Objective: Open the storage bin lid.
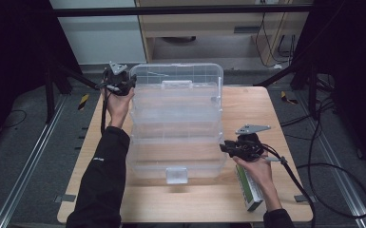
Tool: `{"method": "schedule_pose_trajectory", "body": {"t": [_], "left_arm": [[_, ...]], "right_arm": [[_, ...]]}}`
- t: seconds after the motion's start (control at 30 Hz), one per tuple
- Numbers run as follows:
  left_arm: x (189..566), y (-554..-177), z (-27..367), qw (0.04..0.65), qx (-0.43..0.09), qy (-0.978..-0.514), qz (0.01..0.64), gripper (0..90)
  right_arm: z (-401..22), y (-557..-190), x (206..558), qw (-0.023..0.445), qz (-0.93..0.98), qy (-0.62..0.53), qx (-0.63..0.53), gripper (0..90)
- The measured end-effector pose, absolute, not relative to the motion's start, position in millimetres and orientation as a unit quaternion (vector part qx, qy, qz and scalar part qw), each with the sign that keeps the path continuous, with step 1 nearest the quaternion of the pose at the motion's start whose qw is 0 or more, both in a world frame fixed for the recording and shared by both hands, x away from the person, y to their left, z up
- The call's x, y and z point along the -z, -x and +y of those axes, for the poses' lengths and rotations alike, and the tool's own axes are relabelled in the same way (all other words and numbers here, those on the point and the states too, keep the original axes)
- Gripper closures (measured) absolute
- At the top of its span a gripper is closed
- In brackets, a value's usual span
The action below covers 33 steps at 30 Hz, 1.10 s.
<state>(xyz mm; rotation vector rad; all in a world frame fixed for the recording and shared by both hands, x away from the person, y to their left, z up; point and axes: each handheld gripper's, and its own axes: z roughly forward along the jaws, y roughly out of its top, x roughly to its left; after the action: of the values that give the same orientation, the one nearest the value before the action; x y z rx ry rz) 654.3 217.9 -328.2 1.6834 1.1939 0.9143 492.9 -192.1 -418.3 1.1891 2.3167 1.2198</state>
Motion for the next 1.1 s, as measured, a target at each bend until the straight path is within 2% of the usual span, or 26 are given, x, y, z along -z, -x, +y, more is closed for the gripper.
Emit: {"method": "schedule_pose_trajectory", "body": {"t": [0.83, 1.1], "left_arm": [[344, -676, 220, 0.414, -0.360, -0.685, 0.479, 74.4], [346, -678, 225, 0.413, -0.357, -0.695, 0.469, 70.4]], "right_arm": [[-191, -493, 418, 0.139, 0.800, -0.409, -0.417, 69.2], [-191, -492, 418, 0.146, 0.801, -0.407, -0.414, 69.7]]}}
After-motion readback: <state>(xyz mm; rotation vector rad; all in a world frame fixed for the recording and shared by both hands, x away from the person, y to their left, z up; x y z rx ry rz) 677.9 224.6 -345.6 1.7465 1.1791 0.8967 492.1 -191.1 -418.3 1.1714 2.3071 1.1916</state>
